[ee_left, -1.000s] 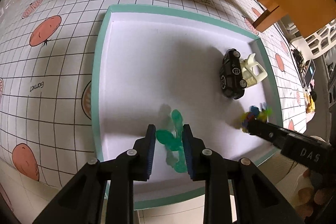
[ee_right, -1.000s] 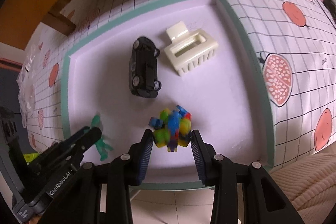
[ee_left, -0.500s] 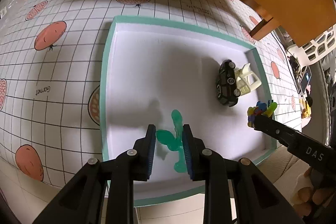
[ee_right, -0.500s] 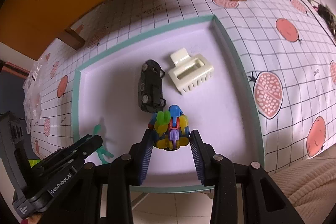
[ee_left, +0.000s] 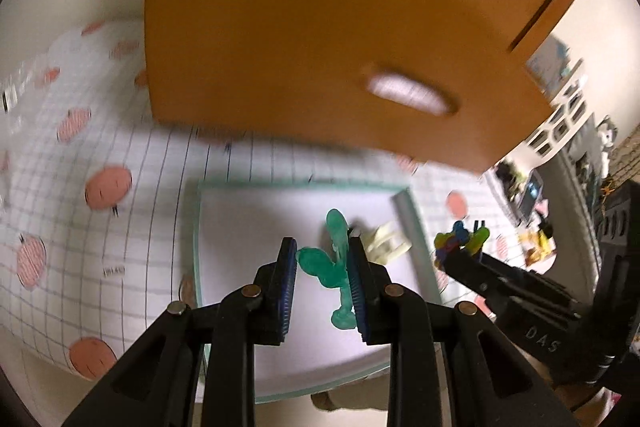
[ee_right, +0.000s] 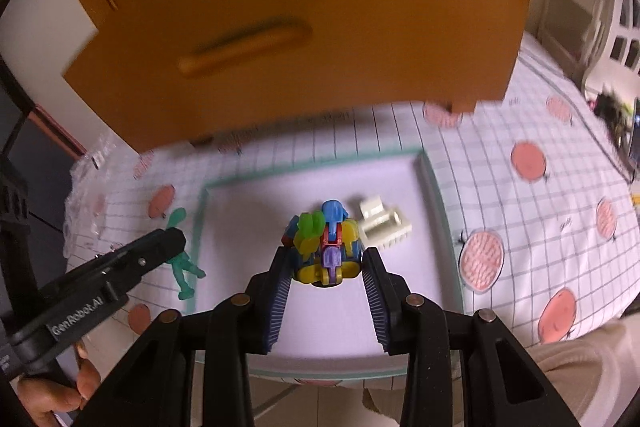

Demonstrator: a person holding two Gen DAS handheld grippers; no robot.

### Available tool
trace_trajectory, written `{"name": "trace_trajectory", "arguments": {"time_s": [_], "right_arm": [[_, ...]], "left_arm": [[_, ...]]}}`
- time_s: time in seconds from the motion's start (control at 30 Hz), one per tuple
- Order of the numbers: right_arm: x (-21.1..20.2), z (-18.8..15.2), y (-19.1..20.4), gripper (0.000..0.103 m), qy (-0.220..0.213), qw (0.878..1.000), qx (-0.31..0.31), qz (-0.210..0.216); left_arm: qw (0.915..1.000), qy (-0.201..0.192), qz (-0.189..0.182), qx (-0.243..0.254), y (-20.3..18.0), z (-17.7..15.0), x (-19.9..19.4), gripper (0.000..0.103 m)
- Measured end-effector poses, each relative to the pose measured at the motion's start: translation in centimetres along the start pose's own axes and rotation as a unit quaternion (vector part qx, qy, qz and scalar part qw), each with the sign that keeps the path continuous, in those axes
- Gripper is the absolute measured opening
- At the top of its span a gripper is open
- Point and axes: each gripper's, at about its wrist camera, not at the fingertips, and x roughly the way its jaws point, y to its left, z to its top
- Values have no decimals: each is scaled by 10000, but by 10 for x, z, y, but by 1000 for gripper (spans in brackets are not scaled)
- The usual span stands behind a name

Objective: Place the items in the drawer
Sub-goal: 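Lift the blocks with the right tool while the left tool carries the green figure to the drawer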

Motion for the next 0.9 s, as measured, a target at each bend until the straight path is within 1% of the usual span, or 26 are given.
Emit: {"name": "trace_trajectory", "arguments": {"time_s": [0.27, 0.53, 0.73, 0.87, 0.9], "right_arm": [[-51, 24, 9, 38, -667, 9976, -10, 211], [-92, 59, 14, 38, -1200, 9921, 33, 365], [-116, 89, 20, 38, -1495, 9881, -39, 353], [-130, 113, 25, 38, -1626, 9858, -53, 406], [-133, 120, 27, 38, -1659, 9854, -83, 384]], "left_arm": [[9974, -663, -271, 30, -10, 37, -44, 26], [9917, -1238, -349, 20, -15, 77, -78, 26], [9857, -1631, -425, 88, -23, 103, -100, 26], [9812, -1880, -378, 223, -30, 127, -114, 26], [9805, -1913, -380, 235, -32, 128, -115, 26]]}}
